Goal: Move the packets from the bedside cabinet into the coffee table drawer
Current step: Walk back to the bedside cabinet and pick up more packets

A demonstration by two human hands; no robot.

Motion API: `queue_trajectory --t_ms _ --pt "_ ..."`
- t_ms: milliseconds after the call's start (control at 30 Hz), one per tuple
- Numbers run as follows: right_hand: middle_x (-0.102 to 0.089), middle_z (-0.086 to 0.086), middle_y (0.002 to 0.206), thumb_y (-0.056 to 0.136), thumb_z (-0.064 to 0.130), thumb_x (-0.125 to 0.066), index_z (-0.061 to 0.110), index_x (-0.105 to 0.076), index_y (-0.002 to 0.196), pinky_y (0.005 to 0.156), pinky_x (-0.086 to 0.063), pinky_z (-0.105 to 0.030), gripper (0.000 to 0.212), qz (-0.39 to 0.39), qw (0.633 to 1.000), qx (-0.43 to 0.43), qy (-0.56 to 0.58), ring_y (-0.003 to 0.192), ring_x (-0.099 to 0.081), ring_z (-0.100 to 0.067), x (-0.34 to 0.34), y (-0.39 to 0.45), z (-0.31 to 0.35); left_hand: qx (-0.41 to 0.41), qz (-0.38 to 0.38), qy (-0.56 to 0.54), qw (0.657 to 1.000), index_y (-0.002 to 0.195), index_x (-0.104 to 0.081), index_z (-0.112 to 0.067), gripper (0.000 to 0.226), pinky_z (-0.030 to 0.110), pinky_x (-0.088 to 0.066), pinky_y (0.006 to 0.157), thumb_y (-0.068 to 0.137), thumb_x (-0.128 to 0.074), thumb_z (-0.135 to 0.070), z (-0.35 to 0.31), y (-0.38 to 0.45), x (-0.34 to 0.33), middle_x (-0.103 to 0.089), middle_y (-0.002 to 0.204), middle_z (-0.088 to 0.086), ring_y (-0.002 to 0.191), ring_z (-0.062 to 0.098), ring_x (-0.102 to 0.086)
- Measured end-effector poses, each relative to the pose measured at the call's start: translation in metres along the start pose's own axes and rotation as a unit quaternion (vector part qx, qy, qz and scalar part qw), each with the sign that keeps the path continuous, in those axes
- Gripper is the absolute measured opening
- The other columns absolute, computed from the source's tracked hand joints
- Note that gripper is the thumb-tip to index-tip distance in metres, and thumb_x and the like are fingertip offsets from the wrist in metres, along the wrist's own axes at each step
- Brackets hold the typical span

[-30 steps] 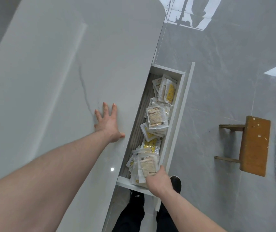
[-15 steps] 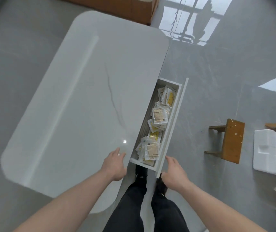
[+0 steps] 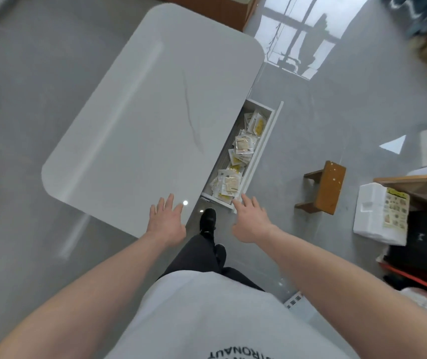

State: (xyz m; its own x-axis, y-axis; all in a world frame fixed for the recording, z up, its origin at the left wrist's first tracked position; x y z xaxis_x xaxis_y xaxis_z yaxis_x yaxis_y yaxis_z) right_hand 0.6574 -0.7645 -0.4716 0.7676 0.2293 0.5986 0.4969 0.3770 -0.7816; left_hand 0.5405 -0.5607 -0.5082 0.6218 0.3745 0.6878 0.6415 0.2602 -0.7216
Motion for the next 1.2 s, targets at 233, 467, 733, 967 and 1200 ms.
queue_trajectory --t_ms 233,467,733,967,1200 --pt "0.002 -0.01 0.173 0.092 0.024 -0.057 0.017 -0.015 0.164 0.126 -0.011 -0.064 0.083 -0.041 0.995 0.044 -0.074 0.159 0.005 -0.04 -0.015 -0.035 0.057 0.015 -0.055 -0.03 0.998 0.164 -0.015 -0.024 0.072 0.052 0.001 0.128 0.1 -0.046 -0.035 0.038 -0.068 -0.008 0.012 0.173 0.006 0.159 0.034 0.008" --pt "0.002 -0.009 0.174 0.095 0.019 -0.057 0.02 -0.015 0.164 0.127 -0.009 -0.061 0.081 -0.064 0.981 0.111 -0.143 0.16 0.005 -0.039 -0.032 -0.052 0.169 0.061 -0.094 -0.071 0.991 0.165 -0.012 -0.025 0.073 0.053 0.003 0.128 0.101 -0.044 -0.036 0.14 -0.117 -0.004 0.017 0.172 0.006 0.158 0.034 0.013" --pt "0.003 -0.006 0.173 0.097 0.023 -0.051 0.02 -0.017 0.162 0.126 -0.015 -0.055 0.074 -0.105 0.972 0.158 -0.141 0.159 0.003 -0.037 -0.063 -0.044 0.377 0.113 -0.126 -0.098 0.981 0.165 -0.015 -0.027 0.076 0.055 0.0 0.128 0.1 -0.05 -0.043 0.337 -0.164 -0.015 0.014 0.173 0.005 0.159 0.033 0.009" --pt "0.001 -0.006 0.173 0.096 0.024 -0.052 0.02 -0.019 0.161 0.126 -0.013 -0.056 0.073 -0.124 0.956 0.218 -0.153 0.159 0.001 -0.037 -0.06 -0.034 0.516 0.154 -0.149 -0.117 0.97 0.164 -0.018 -0.027 0.076 0.054 -0.003 0.128 0.099 -0.052 -0.045 0.461 -0.182 0.004 0.009 0.173 0.006 0.159 0.034 0.005" --pt "0.003 -0.006 0.173 0.098 0.027 -0.052 0.02 -0.018 0.162 0.127 -0.012 -0.056 0.073 -0.109 0.942 0.241 -0.208 0.159 0.003 -0.037 -0.03 0.019 0.607 0.173 -0.178 -0.139 0.959 0.164 -0.019 -0.025 0.072 0.054 -0.005 0.128 0.1 -0.049 -0.044 0.543 -0.165 0.056 0.009 0.173 0.007 0.159 0.035 0.001"
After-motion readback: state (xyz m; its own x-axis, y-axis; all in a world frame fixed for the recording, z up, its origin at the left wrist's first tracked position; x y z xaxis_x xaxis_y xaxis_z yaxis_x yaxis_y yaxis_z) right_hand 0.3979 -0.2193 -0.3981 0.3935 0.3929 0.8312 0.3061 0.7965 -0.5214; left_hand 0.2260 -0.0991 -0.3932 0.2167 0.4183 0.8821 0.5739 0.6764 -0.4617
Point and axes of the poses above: each hand's wrist, its own y-axis towards the middle knuckle, its own x-axis out of the back of the hand, z = x × y, the point moved 3 cm from there along y, towards the middle knuckle
